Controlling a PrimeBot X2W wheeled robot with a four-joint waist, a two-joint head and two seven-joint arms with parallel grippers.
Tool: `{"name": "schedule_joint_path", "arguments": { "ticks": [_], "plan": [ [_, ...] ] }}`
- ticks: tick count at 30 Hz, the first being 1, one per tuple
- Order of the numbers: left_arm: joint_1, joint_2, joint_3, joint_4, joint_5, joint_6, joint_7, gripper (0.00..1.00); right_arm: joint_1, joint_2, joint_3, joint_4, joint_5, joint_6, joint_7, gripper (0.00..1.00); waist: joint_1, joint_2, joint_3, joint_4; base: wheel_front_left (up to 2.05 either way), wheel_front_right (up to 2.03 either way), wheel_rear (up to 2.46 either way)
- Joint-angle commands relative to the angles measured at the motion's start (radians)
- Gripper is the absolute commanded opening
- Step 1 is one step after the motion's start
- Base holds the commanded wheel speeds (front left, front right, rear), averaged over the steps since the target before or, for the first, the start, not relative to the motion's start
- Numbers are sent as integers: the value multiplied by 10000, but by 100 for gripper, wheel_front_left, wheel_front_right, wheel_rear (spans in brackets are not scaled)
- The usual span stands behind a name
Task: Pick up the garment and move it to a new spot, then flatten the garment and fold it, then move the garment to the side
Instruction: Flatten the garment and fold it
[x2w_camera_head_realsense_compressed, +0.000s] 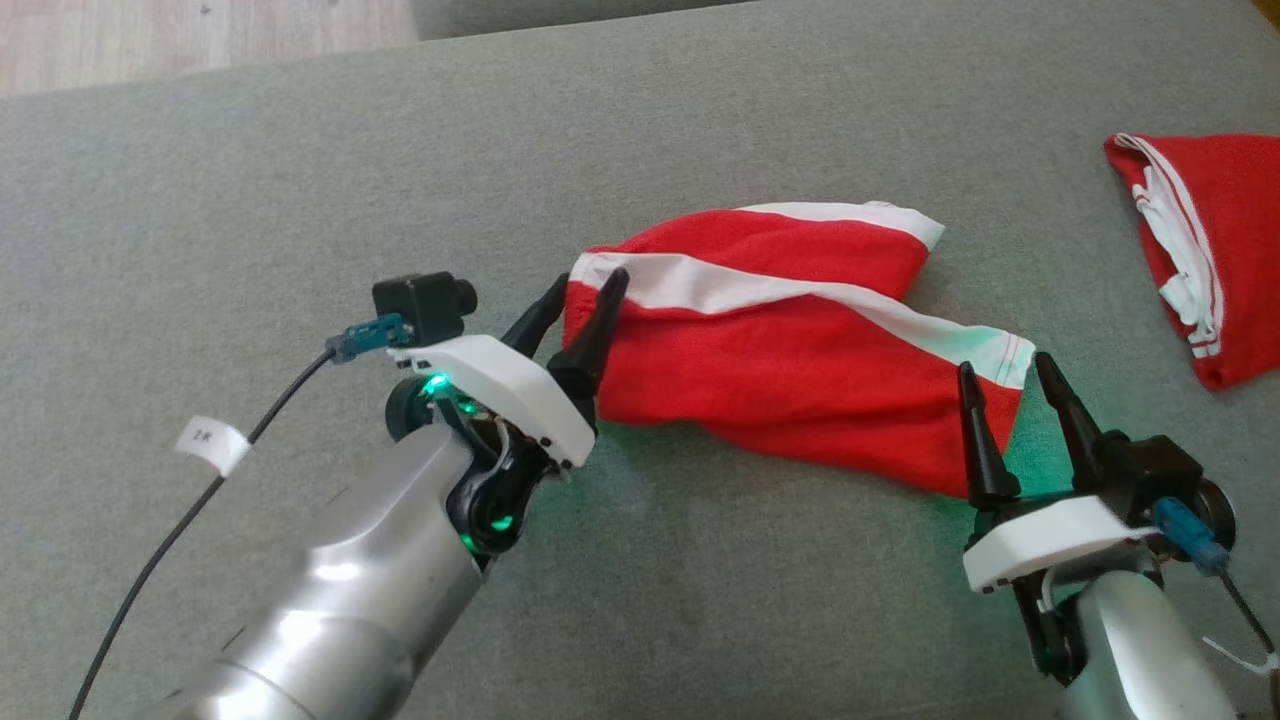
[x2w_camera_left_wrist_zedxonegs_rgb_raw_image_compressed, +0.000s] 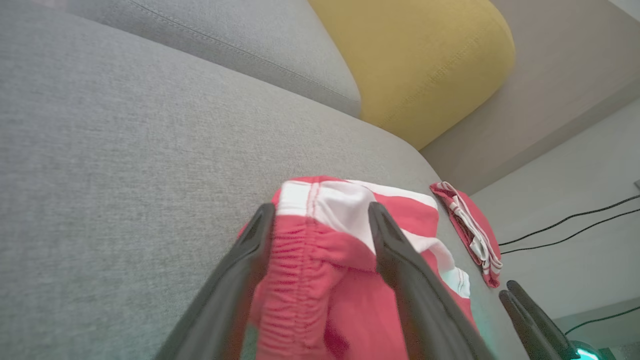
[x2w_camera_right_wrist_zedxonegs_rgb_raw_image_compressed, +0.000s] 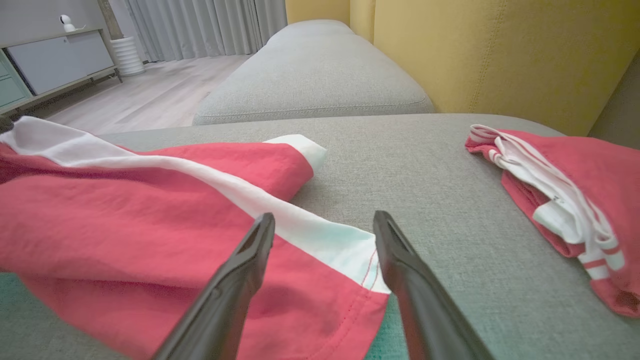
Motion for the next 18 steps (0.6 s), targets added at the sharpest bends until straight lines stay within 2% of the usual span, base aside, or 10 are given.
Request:
{"name": "schedule_joint_path", "arguments": {
  "ticks": [1,2,3,4,5,6,7,14,18],
  "plan": [
    [-527,234,120,-350,-102,-57,-164,91,-346,-41,274,-230,52,-9,-38,100,0,0,-9,35,0,0,0],
    [-524,266,24,-421,-185,-57,-218,79,-337,-42,289,-201,69,-9,-38,100,0,0,-19,63,0,0,0],
    [-519,296,-77,-498,-272,-57,-254,58,-332,-45,298,-168,97,-9,-38,100,0,0,-25,95,0,0,0],
    [-508,326,-172,-559,-370,-57,-273,42,-332,-52,305,-135,120,-9,-38,100,0,0,-34,127,0,0,0],
    [-496,362,-270,-609,-461,-57,-287,31,-332,-57,305,-104,135,-9,-38,100,0,0,-47,158,0,0,0],
    [-495,411,-366,-634,-528,-57,-312,12,-334,-60,303,-74,145,-9,-38,100,0,0,-60,187,0,0,0],
    [-506,466,-463,-636,-557,-57,-366,0,-342,-57,305,-48,152,-9,-38,100,0,0,-75,214,0,0,0],
    [-405,626,-972,-612,-815,-57,-997,0,-262,-33,199,19,176,-9,-38,100,0,0,-375,548,0,0,0],
    [-187,871,-901,-493,-840,-57,-1922,0,-121,12,148,11,245,-9,-38,100,0,0,-749,865,0,0,0]
  ]
}}
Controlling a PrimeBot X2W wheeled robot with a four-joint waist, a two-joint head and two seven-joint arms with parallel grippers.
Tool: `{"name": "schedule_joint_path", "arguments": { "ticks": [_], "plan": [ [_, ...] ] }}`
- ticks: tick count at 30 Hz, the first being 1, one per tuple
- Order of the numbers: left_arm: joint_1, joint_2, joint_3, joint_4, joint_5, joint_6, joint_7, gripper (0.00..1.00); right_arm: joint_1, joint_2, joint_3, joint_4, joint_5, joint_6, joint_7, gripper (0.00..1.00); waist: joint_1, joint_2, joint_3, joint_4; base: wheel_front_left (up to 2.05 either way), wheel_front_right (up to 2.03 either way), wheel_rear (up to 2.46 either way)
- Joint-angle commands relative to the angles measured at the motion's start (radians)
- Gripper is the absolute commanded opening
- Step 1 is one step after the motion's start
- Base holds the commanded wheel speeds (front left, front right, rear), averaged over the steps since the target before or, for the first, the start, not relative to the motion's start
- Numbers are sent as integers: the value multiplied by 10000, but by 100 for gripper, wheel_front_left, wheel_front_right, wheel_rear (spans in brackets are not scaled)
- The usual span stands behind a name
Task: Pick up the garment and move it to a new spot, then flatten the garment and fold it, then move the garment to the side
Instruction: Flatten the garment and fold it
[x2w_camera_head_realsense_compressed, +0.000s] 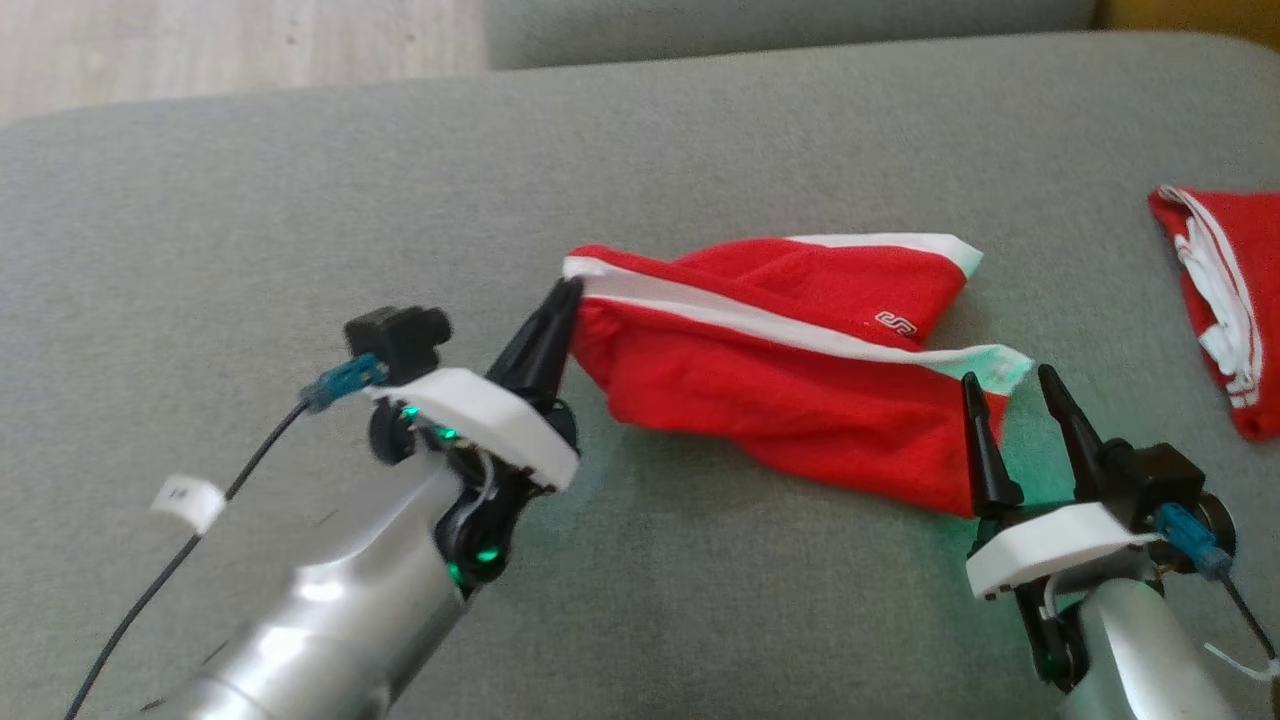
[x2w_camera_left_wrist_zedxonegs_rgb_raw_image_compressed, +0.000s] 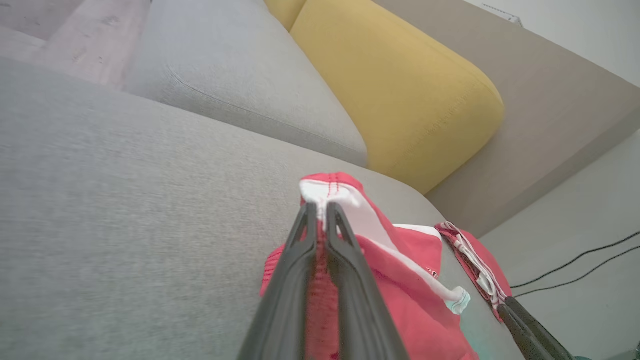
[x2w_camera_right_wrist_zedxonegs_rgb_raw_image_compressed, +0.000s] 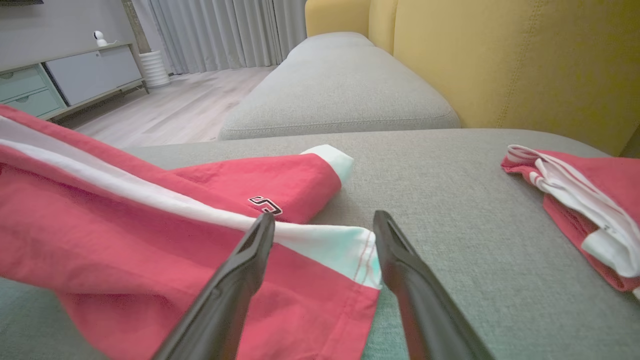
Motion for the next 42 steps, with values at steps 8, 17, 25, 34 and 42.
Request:
{"name": "schedule_joint_path", "arguments": {
  "ticks": [8,17,25,34,42],
  "plan": [
    [927,895,964,4,331,-57,-659,0,144,115,113,-390,124,-9,-38,100,0,0,-667,535,0,0,0],
    [3457,761,3507,-340,2076,215,-672,0,538,228,110,-455,207,-9,-38,100,0,0,-977,556,0,0,0],
    [4564,28,5477,-692,3671,170,-673,0,326,264,700,-274,612,-9,-38,100,0,0,-840,524,0,0,0],
    [4591,-530,6100,-430,4550,-25,-674,0,-574,269,1890,764,1902,-9,-38,100,0,0,-585,800,0,0,0],
    [4507,-699,6153,-386,4751,-53,-674,0,-967,270,2289,1410,2671,-9,-38,100,0,0,-454,907,0,0,0]
  ]
}}
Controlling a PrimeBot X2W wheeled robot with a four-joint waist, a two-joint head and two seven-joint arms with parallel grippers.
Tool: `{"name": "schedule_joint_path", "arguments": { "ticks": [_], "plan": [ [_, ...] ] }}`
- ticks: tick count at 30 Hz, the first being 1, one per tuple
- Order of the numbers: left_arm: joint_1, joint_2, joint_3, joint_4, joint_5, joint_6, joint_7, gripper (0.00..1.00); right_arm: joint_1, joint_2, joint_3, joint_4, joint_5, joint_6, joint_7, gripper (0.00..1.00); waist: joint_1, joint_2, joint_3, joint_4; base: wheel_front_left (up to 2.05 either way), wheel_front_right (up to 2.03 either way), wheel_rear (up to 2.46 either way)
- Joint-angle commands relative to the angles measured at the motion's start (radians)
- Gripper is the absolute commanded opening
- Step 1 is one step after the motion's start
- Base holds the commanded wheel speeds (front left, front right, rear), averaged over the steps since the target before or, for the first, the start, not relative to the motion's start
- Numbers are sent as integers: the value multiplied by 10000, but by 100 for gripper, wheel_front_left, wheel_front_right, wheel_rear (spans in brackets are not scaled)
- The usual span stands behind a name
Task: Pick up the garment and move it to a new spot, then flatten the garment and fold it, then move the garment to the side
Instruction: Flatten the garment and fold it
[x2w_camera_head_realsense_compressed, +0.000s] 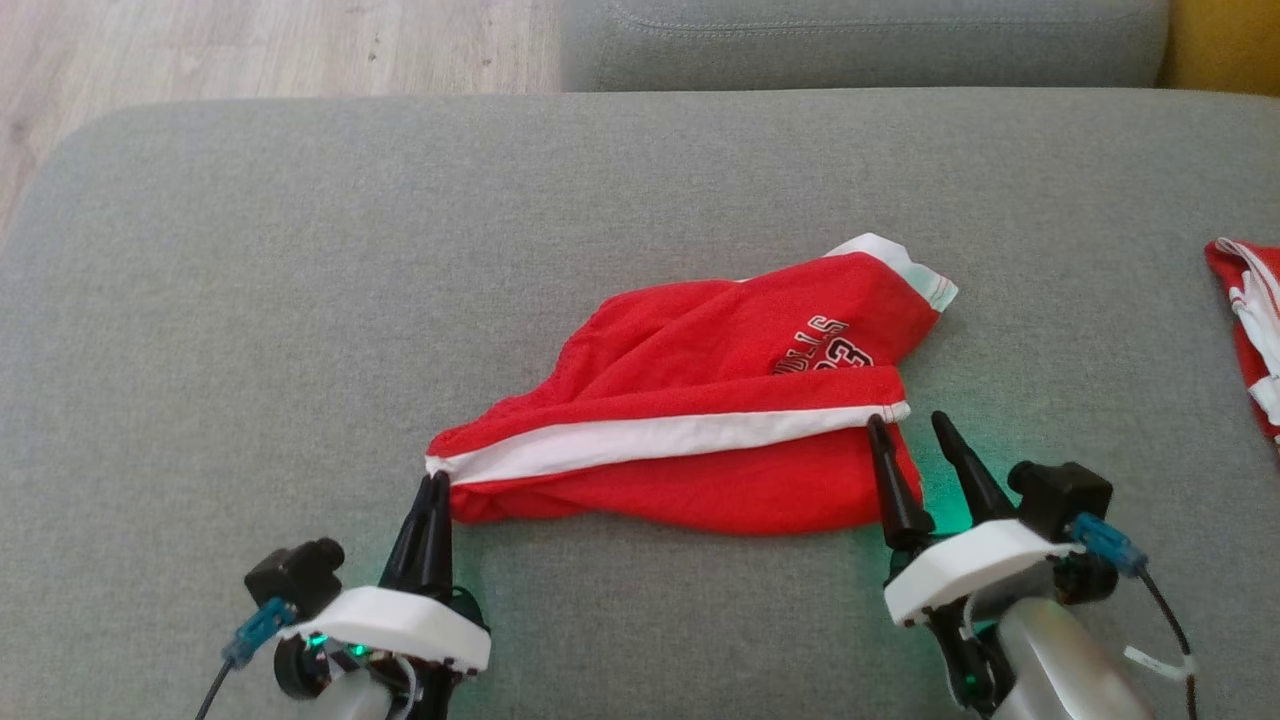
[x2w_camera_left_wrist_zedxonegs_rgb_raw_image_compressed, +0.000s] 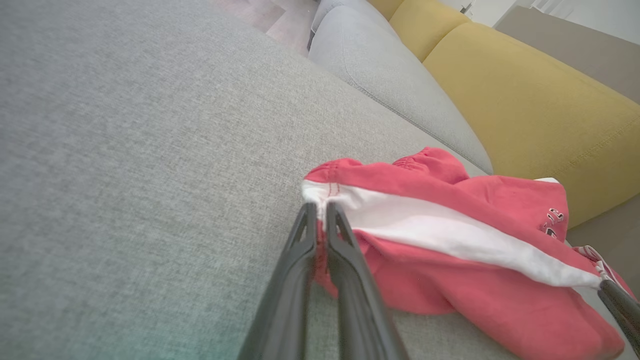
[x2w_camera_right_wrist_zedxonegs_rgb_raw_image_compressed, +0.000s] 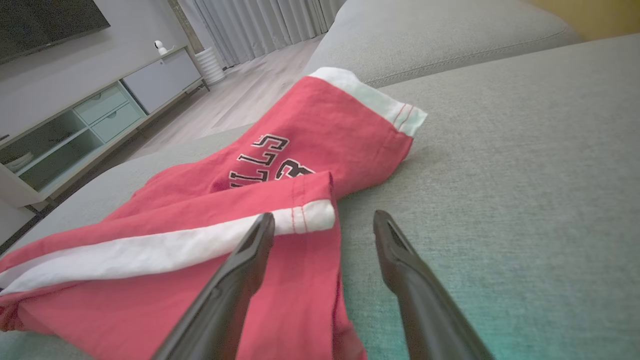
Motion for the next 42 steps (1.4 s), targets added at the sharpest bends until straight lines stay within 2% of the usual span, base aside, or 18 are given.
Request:
{"name": "schedule_joint_path", "arguments": {
  "ticks": [1,11,12,14,16,17,18,24,29,37,42],
  "plan": [
    [-401,52,303,-241,51,0,-125,0,-527,15,352,-212,136,-9,-38,100,0,0,29,19,0,0,0],
    [-486,80,158,-322,-3,-2,-126,0,-729,16,663,-50,554,-9,-38,100,0,0,154,122,0,0,0],
    [-490,86,144,-322,-11,-2,-126,0,-747,16,696,-15,574,-9,-38,87,0,0,161,135,0,0,0],
    [-493,97,115,-317,-27,-2,-126,0,-770,16,733,67,575,-9,-38,47,0,0,162,160,0,0,0],
    [-489,106,100,-314,-46,-3,-126,0,-755,16,750,109,586,-9,-38,38,0,0,152,175,0,0,0],
    [-483,109,97,-313,-54,-3,-126,0,-738,16,759,134,593,-9,-38,23,0,0,140,181,0,0,0],
    [-474,112,97,-310,-60,-3,-126,0,-728,16,754,149,591,-9,-38,0,0,0,122,182,0,0,0],
    [-459,255,201,-667,43,-3,-126,0,-622,16,473,-441,546,-9,-38,0,0,0,-190,65,0,0,0],
    [-972,811,327,-1637,225,-3,-126,0,-766,-99,7,-1495,591,-9,-38,0,0,0,-680,-141,0,0,0],
    [-2933,2394,150,-3649,513,-3,371,0,-2001,-1241,-360,-3158,888,-9,9,0,0,0,-1292,-439,0,0,0],
    [-4211,2816,270,-4665,528,228,1469,0,-3282,-1995,-578,-4001,921,-9,650,0,0,0,-1235,-509,0,0,0]
  ]
}}
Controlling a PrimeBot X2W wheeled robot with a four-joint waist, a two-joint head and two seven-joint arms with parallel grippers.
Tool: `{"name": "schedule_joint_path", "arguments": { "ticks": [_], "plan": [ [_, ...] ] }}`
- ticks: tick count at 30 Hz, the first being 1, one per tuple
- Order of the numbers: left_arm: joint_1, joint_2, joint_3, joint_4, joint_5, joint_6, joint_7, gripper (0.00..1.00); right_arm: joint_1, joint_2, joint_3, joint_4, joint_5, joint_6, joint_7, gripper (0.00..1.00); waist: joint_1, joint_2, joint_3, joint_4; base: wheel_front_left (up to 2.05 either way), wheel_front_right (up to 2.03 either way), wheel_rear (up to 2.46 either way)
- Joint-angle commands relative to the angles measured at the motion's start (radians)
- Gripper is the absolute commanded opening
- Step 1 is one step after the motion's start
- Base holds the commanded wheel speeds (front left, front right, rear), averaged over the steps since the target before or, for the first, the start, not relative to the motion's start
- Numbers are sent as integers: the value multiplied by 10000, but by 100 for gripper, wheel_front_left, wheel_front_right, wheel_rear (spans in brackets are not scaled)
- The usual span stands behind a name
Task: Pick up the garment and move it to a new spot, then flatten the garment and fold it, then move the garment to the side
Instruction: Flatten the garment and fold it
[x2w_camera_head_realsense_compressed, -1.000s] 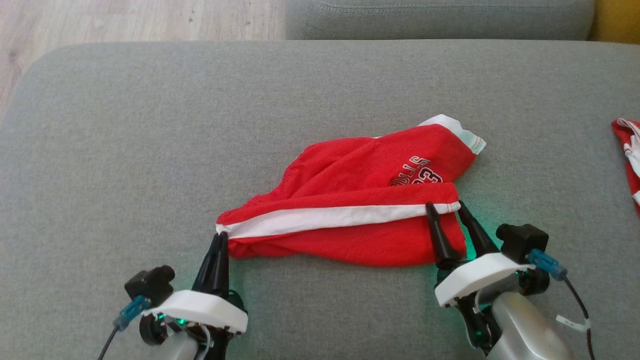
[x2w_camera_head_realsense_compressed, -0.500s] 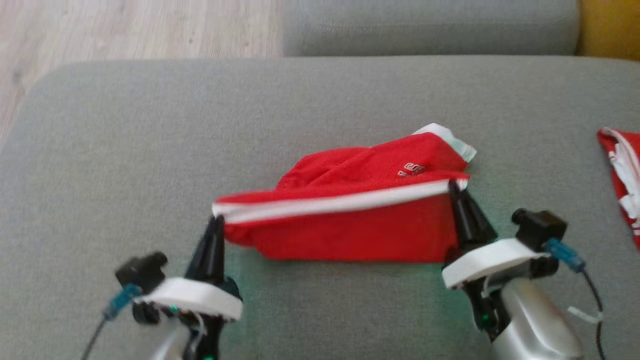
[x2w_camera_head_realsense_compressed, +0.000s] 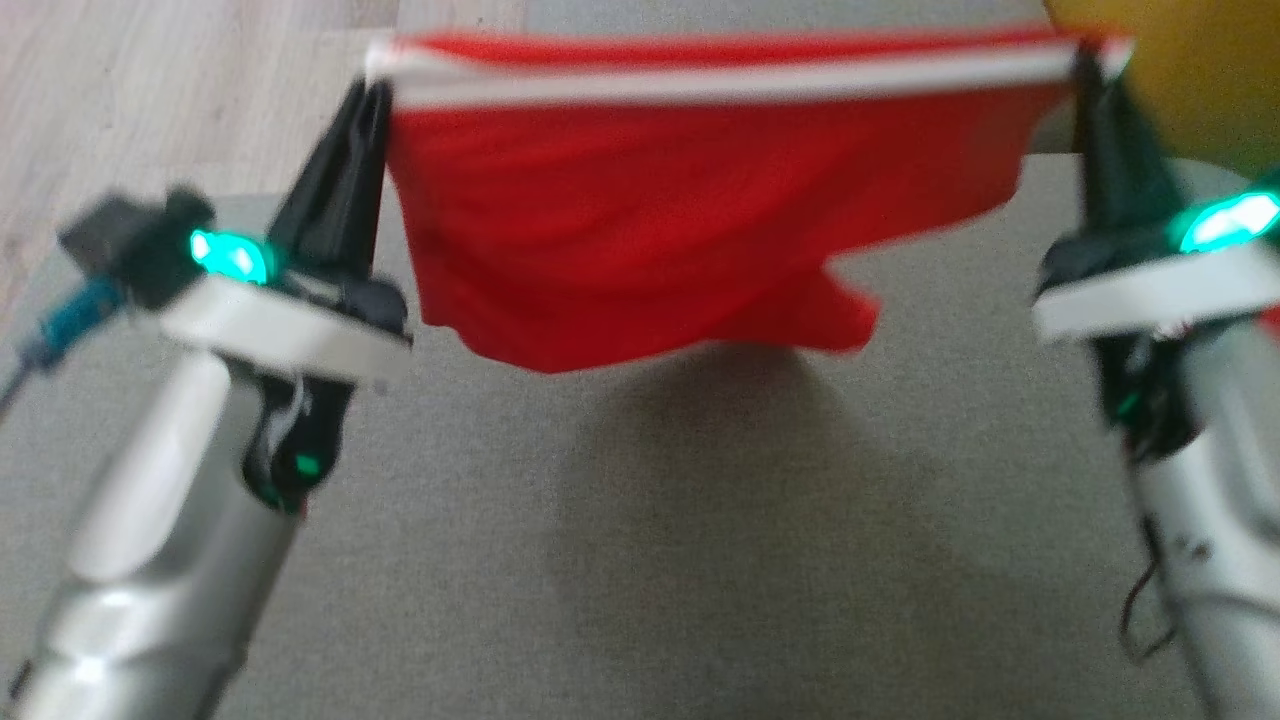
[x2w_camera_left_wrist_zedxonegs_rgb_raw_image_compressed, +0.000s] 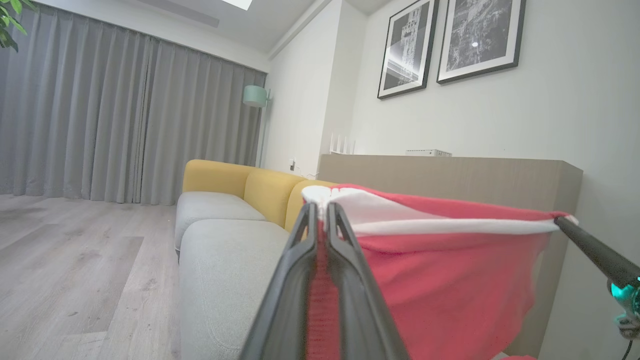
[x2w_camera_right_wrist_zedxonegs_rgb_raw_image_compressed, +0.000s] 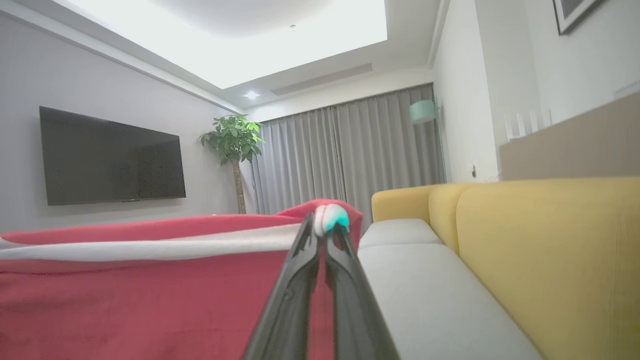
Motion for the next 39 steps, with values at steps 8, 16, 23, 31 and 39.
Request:
{"name": "schedule_joint_path", "arguments": {
  "ticks": [8,16,23,31,39],
  "plan": [
    [-2586,356,322,-210,70,279,1386,0,-2881,-924,190,-464,-360,-9,939,0,1,-1,945,-7,0,0,0],
    [-4669,-268,561,2143,854,650,-29,0,-5753,-760,593,1987,-1159,-9,158,0,1,-1,2148,-89,0,0,0],
    [-4869,-980,711,3328,947,310,-1286,0,-6238,-453,473,3221,-1293,-9,-521,0,1,-1,2383,-38,0,0,0],
    [-967,-1875,1149,2852,1373,-15,-1397,0,-2016,-353,91,2460,-372,-9,-563,0,1,-1,1882,-234,0,0,0],
    [4406,-2764,2420,2023,2066,-80,-1399,0,3340,155,-609,825,310,-9,-565,0,1,-1,914,-580,0,0,0]
  ]
}}
